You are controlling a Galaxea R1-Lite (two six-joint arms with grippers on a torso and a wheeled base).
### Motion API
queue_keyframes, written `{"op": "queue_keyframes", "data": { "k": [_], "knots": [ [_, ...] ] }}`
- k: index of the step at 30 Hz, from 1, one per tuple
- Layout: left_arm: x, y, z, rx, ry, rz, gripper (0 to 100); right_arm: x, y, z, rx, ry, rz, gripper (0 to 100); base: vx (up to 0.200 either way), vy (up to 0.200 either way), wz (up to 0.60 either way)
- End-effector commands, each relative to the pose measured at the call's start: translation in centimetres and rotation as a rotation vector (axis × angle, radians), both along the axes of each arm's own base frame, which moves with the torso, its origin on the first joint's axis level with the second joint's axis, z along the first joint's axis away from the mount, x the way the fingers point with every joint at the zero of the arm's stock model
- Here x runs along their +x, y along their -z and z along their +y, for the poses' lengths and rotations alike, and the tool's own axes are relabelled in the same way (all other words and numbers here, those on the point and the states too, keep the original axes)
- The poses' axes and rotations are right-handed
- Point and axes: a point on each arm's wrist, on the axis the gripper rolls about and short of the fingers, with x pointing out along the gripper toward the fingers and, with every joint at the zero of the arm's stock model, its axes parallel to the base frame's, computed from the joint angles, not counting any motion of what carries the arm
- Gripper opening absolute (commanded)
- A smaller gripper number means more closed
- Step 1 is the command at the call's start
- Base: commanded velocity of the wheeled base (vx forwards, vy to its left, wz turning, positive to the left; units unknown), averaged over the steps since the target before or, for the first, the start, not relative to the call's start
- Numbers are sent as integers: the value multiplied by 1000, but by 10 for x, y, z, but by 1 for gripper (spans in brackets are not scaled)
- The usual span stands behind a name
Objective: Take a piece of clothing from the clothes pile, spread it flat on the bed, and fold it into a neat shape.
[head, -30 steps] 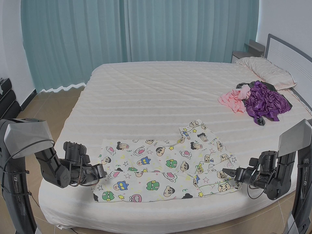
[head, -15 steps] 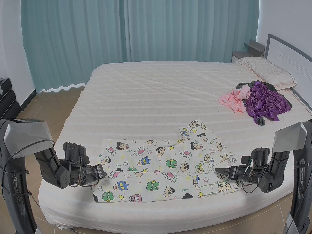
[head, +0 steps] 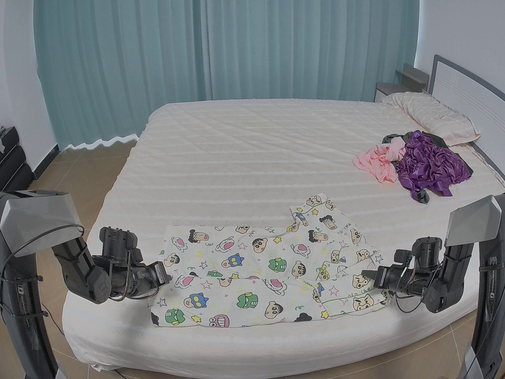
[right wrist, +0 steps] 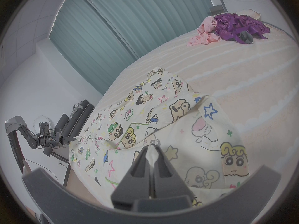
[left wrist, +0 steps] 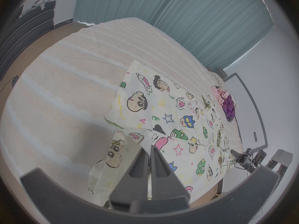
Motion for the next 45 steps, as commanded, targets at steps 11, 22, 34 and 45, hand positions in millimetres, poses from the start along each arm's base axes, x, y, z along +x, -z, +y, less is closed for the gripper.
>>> {"op": "queue_keyframes", "data": {
  "k": [11,22,34,45],
  "knots": [
    [-17,-32,5,-12,-10,-61,0,-19,-18,-5,12,8,-96,0,0,0,0],
    [-47,-51,6,-17,0,-77,0,-36,-43,-9,13,16,-127,0,0,0,0],
    [-85,-67,11,-13,0,-82,0,-48,-57,-8,17,4,-142,0,0,0,0],
    [-115,-59,7,1,41,-15,0,-49,-57,-7,17,0,-139,0,0,0,0]
  ]
}}
